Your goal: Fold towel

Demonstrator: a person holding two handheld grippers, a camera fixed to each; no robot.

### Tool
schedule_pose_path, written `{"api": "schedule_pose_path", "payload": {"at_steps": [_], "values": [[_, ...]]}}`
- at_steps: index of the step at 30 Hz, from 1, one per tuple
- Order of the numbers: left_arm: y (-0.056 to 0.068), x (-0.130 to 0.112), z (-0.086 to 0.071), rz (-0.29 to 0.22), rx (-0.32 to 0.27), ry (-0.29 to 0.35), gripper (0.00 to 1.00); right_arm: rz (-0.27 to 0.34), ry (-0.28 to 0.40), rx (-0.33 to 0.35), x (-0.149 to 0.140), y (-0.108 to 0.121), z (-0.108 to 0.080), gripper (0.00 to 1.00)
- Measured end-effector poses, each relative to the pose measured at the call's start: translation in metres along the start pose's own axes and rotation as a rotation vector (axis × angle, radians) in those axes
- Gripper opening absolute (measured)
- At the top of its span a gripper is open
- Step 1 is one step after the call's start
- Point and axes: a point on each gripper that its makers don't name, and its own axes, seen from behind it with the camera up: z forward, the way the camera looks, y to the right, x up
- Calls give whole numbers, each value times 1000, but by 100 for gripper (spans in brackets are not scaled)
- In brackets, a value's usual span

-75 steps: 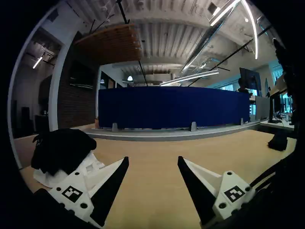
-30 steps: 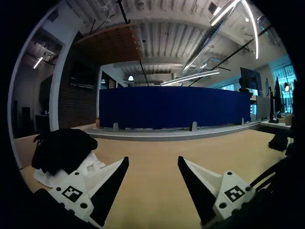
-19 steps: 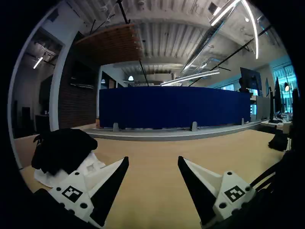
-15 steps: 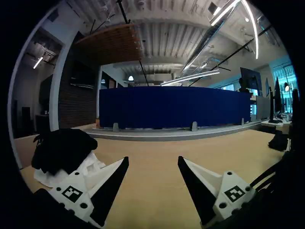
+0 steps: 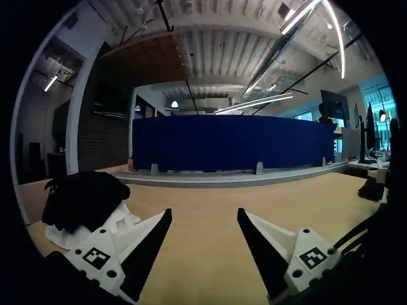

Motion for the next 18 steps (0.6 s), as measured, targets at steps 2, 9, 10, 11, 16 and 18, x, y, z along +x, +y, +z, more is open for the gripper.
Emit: {"api": "schedule_pose_path", "payload": {"at_steps": [2,9,10,11,16,18], "values": [[0,0,0,0,0,0,95,-7,7,-1,1,-1,0,99],[0,0,0,0,0,0,95,-29,27,6,0,-7,-2,99],[0,0,0,0,0,0,95,-29,31,5,0,-7,-2,99],[0,0,0,0,0,0,95,-29,34,5,1,-8,-3,100],[0,0,0,0,0,0,95,-29,51,10,5,-8,-4,100],[0,0,0,0,0,0,95,-30,54,13,5,-9,-5,99]]}}
